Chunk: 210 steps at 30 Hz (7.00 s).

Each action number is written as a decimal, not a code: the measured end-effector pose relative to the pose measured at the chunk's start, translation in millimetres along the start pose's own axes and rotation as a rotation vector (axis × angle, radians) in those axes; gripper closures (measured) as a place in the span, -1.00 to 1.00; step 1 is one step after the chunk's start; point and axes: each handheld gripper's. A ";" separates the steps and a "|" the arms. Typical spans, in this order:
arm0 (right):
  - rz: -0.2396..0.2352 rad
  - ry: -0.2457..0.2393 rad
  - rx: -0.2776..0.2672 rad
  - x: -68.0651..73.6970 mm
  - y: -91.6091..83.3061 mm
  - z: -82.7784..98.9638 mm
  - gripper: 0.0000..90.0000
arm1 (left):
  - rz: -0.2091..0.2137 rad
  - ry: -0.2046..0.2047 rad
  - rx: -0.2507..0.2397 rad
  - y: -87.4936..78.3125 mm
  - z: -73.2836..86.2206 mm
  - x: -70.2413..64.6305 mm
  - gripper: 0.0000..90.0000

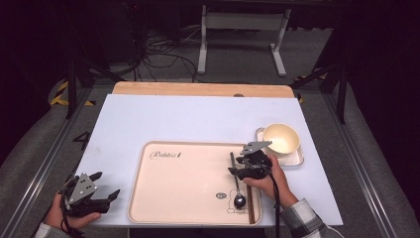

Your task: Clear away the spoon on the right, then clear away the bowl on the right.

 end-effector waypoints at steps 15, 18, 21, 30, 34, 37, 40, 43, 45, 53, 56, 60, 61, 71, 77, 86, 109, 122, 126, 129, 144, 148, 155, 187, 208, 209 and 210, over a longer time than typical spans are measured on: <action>-0.073 -0.131 -0.077 17.1 -8.6 -2.7 1.00 | -0.001 0.001 0.005 -0.4 0.3 0.3 -0.59; -0.077 -0.173 -0.047 22.7 -2.9 -1.5 1.00 | 0.000 0.002 0.007 -0.4 0.4 0.0 -0.59; -0.067 -0.182 -0.004 22.2 1.2 0.9 1.00 | -0.001 0.003 0.005 -0.7 0.4 -0.1 -0.59; -0.030 -0.167 0.026 14.6 -3.0 4.5 1.00 | 0.001 0.002 0.001 -1.2 0.5 -0.2 -0.59; -0.031 -0.152 0.026 12.8 -5.1 7.5 0.99 | 0.000 0.002 0.001 -1.2 0.4 -0.3 -0.59; -0.033 -0.142 0.027 12.1 -5.9 8.5 0.95 | -0.001 0.002 0.002 -1.3 0.5 -0.1 -0.59; -0.036 -0.141 0.019 11.6 -6.7 8.2 0.89 | -0.001 0.005 0.000 -1.7 0.2 -0.2 -0.59; -0.039 -0.120 -0.018 9.9 -12.4 5.9 0.84 | -0.002 0.003 -0.001 -1.6 0.5 0.3 -0.59; -0.032 -0.112 -0.040 8.2 -16.4 4.9 0.82 | 0.002 0.002 -0.003 -1.5 0.5 0.2 -0.59; -0.007 -0.085 -0.122 -0.5 -30.0 2.1 0.69 | -0.015 -0.003 -0.014 -2.9 0.4 1.3 -0.58; 0.005 -0.080 -0.142 -2.5 -34.1 0.9 0.65 | -0.007 -0.007 -0.016 -2.3 0.8 2.2 -0.58; 0.028 -0.053 -0.183 -9.2 -45.1 -1.1 0.50 | -0.004 -0.006 -0.018 -1.9 1.0 3.1 -0.58; 0.046 -0.047 -0.191 -12.0 -48.5 -1.2 0.50 | -0.002 -0.005 -0.019 -1.9 0.9 3.0 -0.58; 0.168 0.043 -0.241 -39.9 -72.3 0.8 0.27 | 0.012 -0.003 -0.019 -2.0 1.0 0.9 -0.57; 0.298 0.117 -0.237 -66.9 -86.4 3.3 0.08 | 0.025 0.002 -0.019 -1.4 0.6 1.2 -0.58; 0.412 0.362 -0.120 -136.2 -94.3 25.2 -0.21 | 0.029 0.006 -0.017 -0.3 -0.5 0.2 -0.58; 0.221 0.601 -0.009 -179.4 -52.7 63.5 -0.10 | 0.029 0.019 0.004 4.4 -2.6 -0.6 -0.58; 0.135 0.611 -0.008 -176.1 -41.6 67.3 0.37 | 0.023 0.023 0.018 5.4 -2.7 -1.0 -0.58; 0.157 0.621 -0.002 -177.0 -43.6 69.3 0.60 | 0.026 0.023 0.024 5.9 -2.5 -1.4 -0.58; 0.160 0.630 -0.004 -178.7 -44.3 72.5 0.72 | 0.026 0.022 0.025 6.1 -2.5 -1.1 -0.58; 0.201 0.577 -0.056 -169.4 -51.7 63.3 0.83 | 0.020 0.022 0.022 5.2 -2.5 -0.7 -0.58; 0.246 0.568 -0.077 -166.7 -55.0 61.0 0.82 | 0.018 0.021 0.020 4.7 -2.6 -1.0 -0.57; 0.294 0.591 -0.154 -164.4 -67.7 59.2 0.82 | 0.014 0.023 0.021 4.6 -2.8 -0.7 -0.57; 0.143 0.371 -0.281 -83.6 -64.6 -8.6 0.81 | 0.010 0.024 0.020 4.1 -2.8 -0.2 -0.57; 0.025 0.219 -0.140 -25.3 15.5 -51.0 0.80 | -0.013 -0.002 0.021 -5.4 6.8 -3.0 -0.58; 0.022 0.216 -0.132 -24.4 19.0 -51.8 0.79 | -0.013 -0.002 0.022 -6.9 7.9 -3.2 -0.58; 0.018 0.214 -0.128 -23.9 22.3 -52.5 0.79 | -0.016 -0.007 0.022 -8.2 9.1 -3.5 -0.58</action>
Point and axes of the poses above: each handheld gripper's, and its own axes: y roughly forward along the jaws, z roughly out of its underside, x roughly to its left, and after that the axes turned 11 degrees about z, right-handed
